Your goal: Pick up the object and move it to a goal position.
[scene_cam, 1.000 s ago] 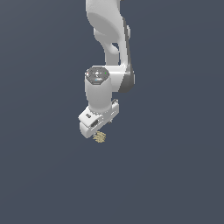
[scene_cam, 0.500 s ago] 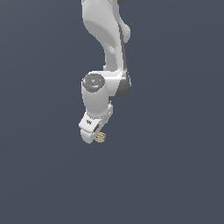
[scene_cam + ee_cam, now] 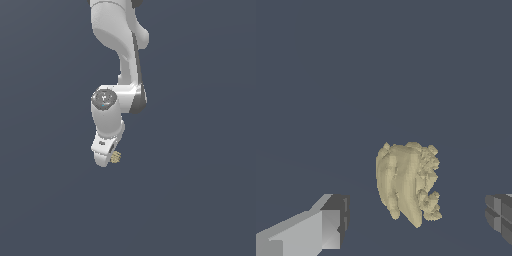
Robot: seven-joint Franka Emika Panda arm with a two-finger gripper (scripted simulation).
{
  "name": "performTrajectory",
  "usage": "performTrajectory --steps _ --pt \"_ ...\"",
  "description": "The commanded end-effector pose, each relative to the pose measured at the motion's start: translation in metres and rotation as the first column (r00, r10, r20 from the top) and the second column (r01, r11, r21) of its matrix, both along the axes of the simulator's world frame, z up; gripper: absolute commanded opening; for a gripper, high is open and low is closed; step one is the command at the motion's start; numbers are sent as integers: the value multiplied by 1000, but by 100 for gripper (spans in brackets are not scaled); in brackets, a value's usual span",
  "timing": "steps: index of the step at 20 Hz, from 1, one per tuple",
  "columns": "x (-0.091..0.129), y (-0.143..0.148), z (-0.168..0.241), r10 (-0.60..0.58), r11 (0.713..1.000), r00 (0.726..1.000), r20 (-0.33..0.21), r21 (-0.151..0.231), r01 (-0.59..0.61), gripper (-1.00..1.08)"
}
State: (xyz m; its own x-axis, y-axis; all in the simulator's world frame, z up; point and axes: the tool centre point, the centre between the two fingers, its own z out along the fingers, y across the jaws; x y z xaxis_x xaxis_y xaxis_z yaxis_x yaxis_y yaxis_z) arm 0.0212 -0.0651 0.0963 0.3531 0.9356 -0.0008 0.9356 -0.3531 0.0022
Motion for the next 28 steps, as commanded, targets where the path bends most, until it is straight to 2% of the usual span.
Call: performTrajectory --steps 1,10,19,24,25,28 --pt "0 -1 -2 24 1000 1000 -1 1 -24 100" --pt "0 -2 -7 35 999 999 -2 1 -35 100" --pt "-1 -1 -47 39 999 999 -2 2 -39 100" --pt "0 -1 -53 40 999 999 -2 2 -40 100" --pt "0 -1 -53 40 999 999 -2 2 -40 -100" --pt "0 -1 -53 40 999 999 -2 2 -40 -100"
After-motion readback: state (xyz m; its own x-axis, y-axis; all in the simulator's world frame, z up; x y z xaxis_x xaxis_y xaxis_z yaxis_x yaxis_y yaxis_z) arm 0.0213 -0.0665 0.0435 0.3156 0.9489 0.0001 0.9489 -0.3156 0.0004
